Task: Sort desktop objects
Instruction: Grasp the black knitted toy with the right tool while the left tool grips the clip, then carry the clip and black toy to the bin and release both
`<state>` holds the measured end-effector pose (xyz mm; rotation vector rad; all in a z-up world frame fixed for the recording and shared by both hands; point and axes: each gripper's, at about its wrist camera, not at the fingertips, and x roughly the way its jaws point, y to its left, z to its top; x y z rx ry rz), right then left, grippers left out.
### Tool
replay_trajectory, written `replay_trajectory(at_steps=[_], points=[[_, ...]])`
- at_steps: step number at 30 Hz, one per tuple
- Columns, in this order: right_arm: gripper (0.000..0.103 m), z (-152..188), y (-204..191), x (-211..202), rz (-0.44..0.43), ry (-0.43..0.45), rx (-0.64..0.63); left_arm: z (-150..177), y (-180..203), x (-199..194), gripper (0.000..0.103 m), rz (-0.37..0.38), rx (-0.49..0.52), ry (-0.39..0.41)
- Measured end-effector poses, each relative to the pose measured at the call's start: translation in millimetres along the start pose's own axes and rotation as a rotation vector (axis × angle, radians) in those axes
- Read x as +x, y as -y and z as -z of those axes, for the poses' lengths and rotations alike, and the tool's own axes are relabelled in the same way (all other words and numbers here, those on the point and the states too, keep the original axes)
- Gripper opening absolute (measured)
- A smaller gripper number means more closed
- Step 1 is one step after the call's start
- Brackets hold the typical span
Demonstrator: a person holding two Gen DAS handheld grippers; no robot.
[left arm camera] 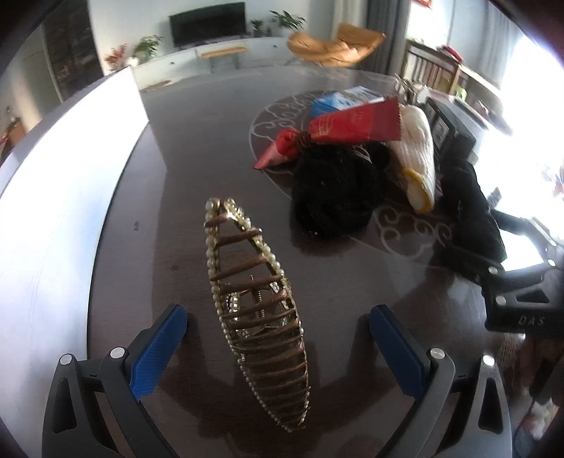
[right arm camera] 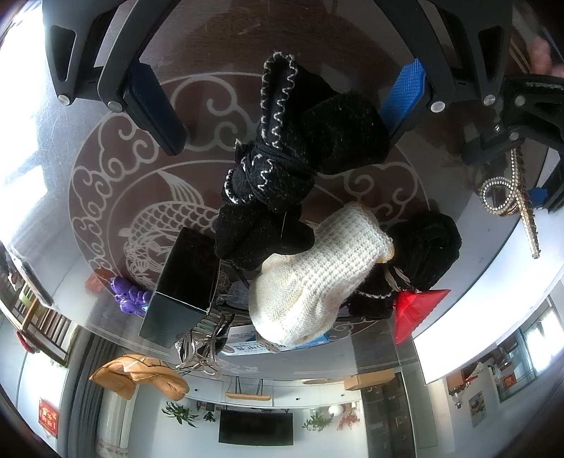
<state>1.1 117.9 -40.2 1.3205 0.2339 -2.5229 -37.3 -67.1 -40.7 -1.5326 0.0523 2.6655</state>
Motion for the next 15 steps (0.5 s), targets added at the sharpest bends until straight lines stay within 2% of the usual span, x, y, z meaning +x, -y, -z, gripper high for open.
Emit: replay_trajectory(at_steps=[1,2,3,4,9,12,15], points=[[0.103,0.0,-0.2,-0.2,0.001,0.0,0.001,1.8,-0.5,-3.2,0.09,-0.001,0.007,0.026],[0.103,-1.2,-0.6,-0.4,0.0,0.0,0.001,2.5,-0.2,-5.6,0.068,0.002,0.014,0.043],[0.103,-1.0,-0.7,-0.2,-0.001,0.001,0.0,3.8,0.3,-8.9,0.057,0.005,0.022,0.062],[0.103,-1.2,-0.8,-0.4,0.0,-0.002,0.007,4.4,0.2,-10.7,0.038,0.005,0.021,0.07],[0.103,-0.3,4.9,-4.5,-0.033,-0.047,-0.008,21.1,6.3,-18.8,0.038,0.0,0.032,0.102],[0.103,4.1,25.8,-24.1,-0.181,0.004,0.087,28.5,7.1,-22.5,0.038,0.013,0.008,0.117],[0.103,-3.5,32.8,-28.8,-0.216,0.005,0.116,32.2,7.8,-25.6,0.038,0.039,-0.027,0.124]])
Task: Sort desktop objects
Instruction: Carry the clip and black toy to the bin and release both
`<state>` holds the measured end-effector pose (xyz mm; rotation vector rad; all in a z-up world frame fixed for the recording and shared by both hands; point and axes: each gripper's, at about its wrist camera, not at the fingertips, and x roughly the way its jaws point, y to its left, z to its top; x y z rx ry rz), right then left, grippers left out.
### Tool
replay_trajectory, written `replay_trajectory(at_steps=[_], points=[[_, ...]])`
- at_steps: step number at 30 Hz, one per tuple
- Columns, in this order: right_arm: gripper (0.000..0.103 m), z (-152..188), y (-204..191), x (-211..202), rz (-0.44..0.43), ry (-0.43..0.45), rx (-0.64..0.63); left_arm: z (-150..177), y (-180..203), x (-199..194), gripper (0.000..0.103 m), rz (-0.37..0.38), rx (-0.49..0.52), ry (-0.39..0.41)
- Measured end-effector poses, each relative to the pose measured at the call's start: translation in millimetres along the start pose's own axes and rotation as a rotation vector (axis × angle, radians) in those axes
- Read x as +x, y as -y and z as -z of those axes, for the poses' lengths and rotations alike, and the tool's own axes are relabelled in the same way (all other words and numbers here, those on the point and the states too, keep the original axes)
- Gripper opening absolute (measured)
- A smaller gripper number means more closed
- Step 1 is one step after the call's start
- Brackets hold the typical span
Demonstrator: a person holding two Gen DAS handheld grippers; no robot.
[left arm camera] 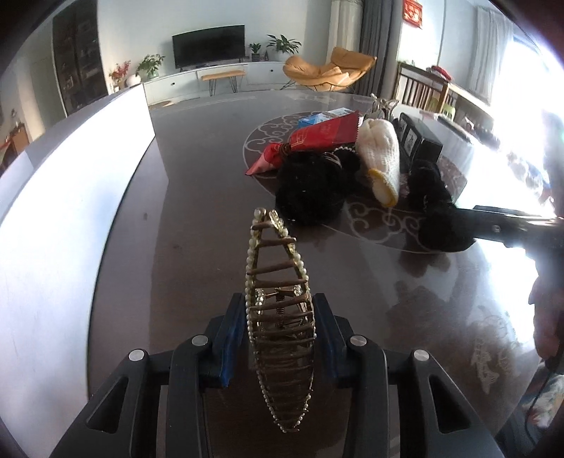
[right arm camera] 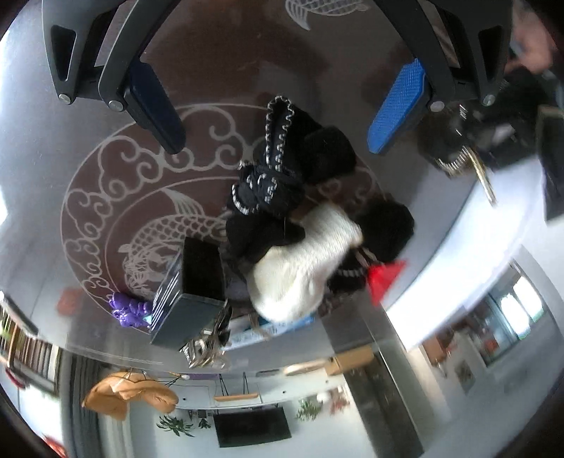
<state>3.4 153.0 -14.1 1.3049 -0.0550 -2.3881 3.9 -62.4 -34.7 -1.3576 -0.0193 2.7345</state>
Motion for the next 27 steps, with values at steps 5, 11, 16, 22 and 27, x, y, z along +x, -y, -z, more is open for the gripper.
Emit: replay_trajectory(at_steps=[5,11,16,22,27], points=[[0.053,-7.6,-12.9,23.0,0.024,-0.074,-0.063,0.7,3.0,-6.6,0.038,0.009,-0.007,0.012],[0.036,-2.1,-16.1,-2.8,-0.006,-0.032,-0.085,2.0,-2.9,-43.4,0.038,0.08,-0.063,0.059],[0.036,5.7,-49.8,-27.2,-0.067,-0.033,-0.147,-2.0,-10.0,-94.4,0.038,0.173,-0.124,0.119],[0.036,-11.5,-128.3,-59.6,-0.19,0.043,-0.274,-20.2,-37.9,-151.4,0.038,0.181,-0.134,0.198],[0.036,-30.7,-158.9,-66.5,-0.25,0.094,-0.275,-19.9,-57.6,-170.6,0.037,0.168,-0.137,0.199]])
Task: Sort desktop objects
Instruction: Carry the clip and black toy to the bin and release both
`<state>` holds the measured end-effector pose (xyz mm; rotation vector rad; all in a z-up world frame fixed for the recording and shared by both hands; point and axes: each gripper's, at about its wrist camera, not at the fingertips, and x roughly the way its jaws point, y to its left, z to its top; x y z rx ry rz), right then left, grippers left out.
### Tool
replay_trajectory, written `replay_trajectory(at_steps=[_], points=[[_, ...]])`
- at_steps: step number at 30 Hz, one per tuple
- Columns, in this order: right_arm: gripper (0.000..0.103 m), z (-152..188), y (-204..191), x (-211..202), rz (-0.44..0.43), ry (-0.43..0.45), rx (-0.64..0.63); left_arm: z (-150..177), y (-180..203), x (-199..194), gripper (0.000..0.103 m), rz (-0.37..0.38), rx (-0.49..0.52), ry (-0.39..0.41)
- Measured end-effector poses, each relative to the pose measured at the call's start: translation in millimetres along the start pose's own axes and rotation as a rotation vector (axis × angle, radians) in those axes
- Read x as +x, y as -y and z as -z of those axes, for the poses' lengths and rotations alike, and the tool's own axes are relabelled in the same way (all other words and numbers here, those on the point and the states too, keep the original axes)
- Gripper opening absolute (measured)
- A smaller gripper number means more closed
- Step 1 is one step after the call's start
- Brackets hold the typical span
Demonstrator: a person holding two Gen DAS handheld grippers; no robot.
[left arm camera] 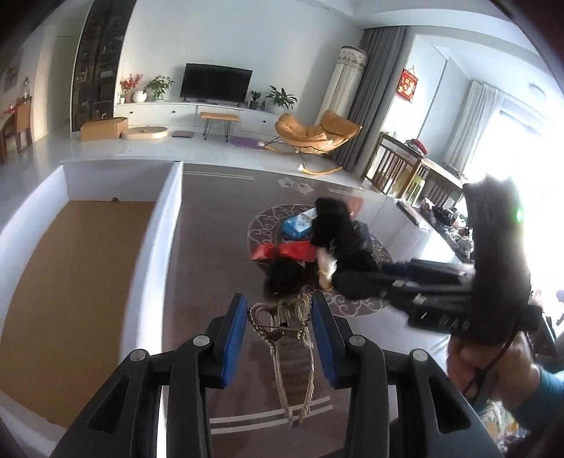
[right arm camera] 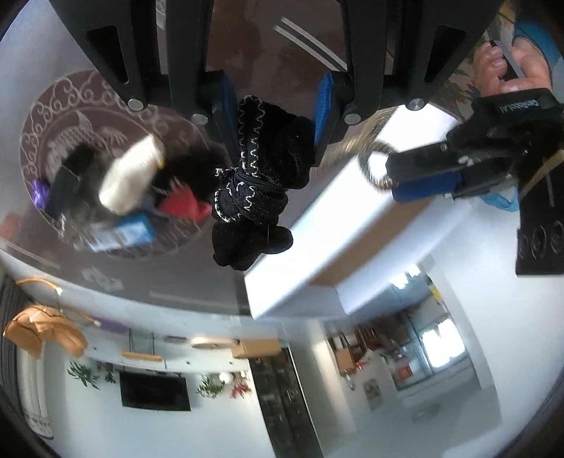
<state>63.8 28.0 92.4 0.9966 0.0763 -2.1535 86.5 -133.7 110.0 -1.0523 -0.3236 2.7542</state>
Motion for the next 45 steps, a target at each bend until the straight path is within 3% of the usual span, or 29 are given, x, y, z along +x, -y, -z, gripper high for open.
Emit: replay_trajectory(at_steps=[7,16,21,26,30,36,37,38,39,41,43,45], points=[[0.037,15.3,9.0,-14.3,0.03,-0.019,-0.005,8.4,-6.3,-3.4,0.037,0.001,-0.021,-0.005],[0.037,10.6,-8.5,-7.8,0.018,-0.045,-0.036,-2.3,-38.3,-38.3,0.036,-0.004,-0.068,0.069],[0.037,-16.7,-59.0,13.3,-0.061,-0.041,-0.108,-11.4,-88.5,-64.8,0.036,-0.107,-0.118,0.11],[0.037,-48.6,-132.5,55.0,-0.161,-0.059,-0.209,-7.5,-160.7,-68.7,0.036,-0.236,-0.21,0.084],[0.037,-51.3,-173.9,104.1,-0.203,-0.144,-0.261,4.7,-218.3,-50.8,0.036,-0.336,-0.277,0.013],[0.039,-26.1,-204.1,160.9,-0.177,-0.265,-0.326,18.9,-259.6,-17.9,0.038,-0.45,-0.319,-0.121],[0.044,-22.4,-206.7,167.2,-0.165,-0.286,-0.33,21.3,-263.9,-12.8,0.039,-0.448,-0.328,-0.147],[0.057,-18.8,-209.5,173.0,-0.153,-0.307,-0.337,23.1,-264.8,-9.6,0.047,-0.446,-0.328,-0.157],[0.061,-14.3,-217.0,174.4,-0.139,-0.298,-0.371,24.3,-264.7,-6.5,0.056,-0.448,-0.32,-0.17],[0.09,-6.6,-229.2,176.7,-0.073,-0.295,-0.442,27.4,-259.5,0.8,0.094,-0.485,-0.264,-0.194],[0.093,1.0,-236.3,182.5,-0.027,-0.321,-0.488,31.3,-250.4,9.3,0.096,-0.557,-0.173,-0.223],[0.093,4.4,-238.3,182.9,0.002,-0.323,-0.518,36.2,-245.1,17.4,0.096,-0.582,-0.136,-0.253]])
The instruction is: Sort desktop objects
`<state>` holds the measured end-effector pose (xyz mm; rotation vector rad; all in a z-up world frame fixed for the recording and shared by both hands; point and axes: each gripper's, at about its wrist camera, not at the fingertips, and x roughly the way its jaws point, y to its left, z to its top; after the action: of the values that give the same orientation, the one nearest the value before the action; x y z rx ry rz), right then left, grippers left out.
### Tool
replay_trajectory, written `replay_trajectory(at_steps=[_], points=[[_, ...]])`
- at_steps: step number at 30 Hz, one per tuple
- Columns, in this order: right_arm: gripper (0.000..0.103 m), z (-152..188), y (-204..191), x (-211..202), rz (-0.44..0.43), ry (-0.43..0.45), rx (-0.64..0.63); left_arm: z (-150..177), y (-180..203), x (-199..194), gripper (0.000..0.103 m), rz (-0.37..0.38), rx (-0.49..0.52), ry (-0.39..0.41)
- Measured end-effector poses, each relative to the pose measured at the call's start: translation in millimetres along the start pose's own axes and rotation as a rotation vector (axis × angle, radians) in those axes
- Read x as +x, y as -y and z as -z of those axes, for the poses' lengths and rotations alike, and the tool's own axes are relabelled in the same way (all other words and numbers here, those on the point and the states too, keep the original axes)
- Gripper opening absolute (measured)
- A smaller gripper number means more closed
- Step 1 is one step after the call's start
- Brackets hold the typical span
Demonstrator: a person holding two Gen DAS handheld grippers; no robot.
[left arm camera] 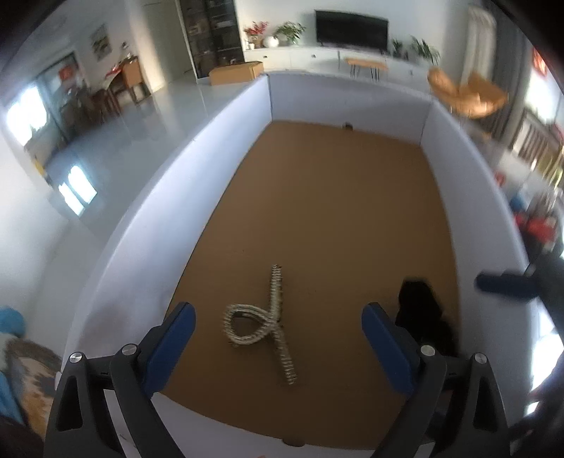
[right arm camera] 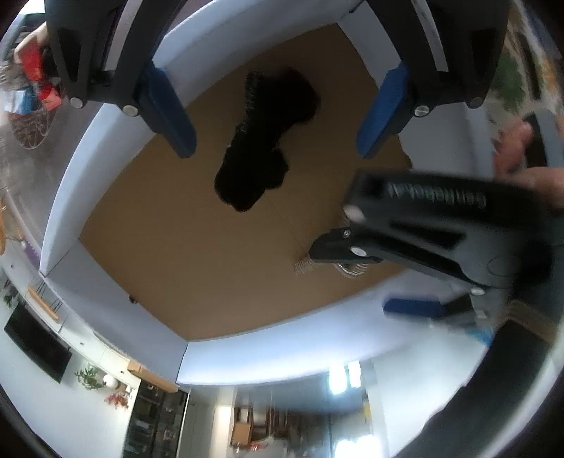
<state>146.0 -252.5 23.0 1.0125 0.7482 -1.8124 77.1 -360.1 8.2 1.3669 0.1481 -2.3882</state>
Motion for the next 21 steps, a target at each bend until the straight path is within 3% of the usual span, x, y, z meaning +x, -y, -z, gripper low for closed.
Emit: replay_trajectory(at_steps=[7,9,12,15,18,21], points=[[0.093,2.7,5.5,-2.3,0.005,0.02,-0.067,1.3,-5.0,-5.1,0.096,0.012,-0.072,0.037],[0.093,4.3,6.8,-1.1,0.034,0.0,-0.062,3.8,3.6,-6.0,0.096,0.077,-0.086,0.025],[0.094,12.5,15.4,-3.0,0.052,0.012,-0.045,7.3,26.8,-12.1,0.096,0.059,-0.029,0.038],[0.093,23.0,16.9,-6.3,0.072,0.038,-0.077,2.4,33.3,-10.8,0.096,0.07,-0.046,0.03],[0.093,29.8,23.4,-21.5,0.027,0.087,-0.029,1.4,27.8,-10.8,0.096,0.067,-0.092,0.025],[0.095,36.7,36.0,-45.4,-0.032,0.153,0.059,8.8,21.9,-21.8,0.096,0.071,-0.163,0.081]])
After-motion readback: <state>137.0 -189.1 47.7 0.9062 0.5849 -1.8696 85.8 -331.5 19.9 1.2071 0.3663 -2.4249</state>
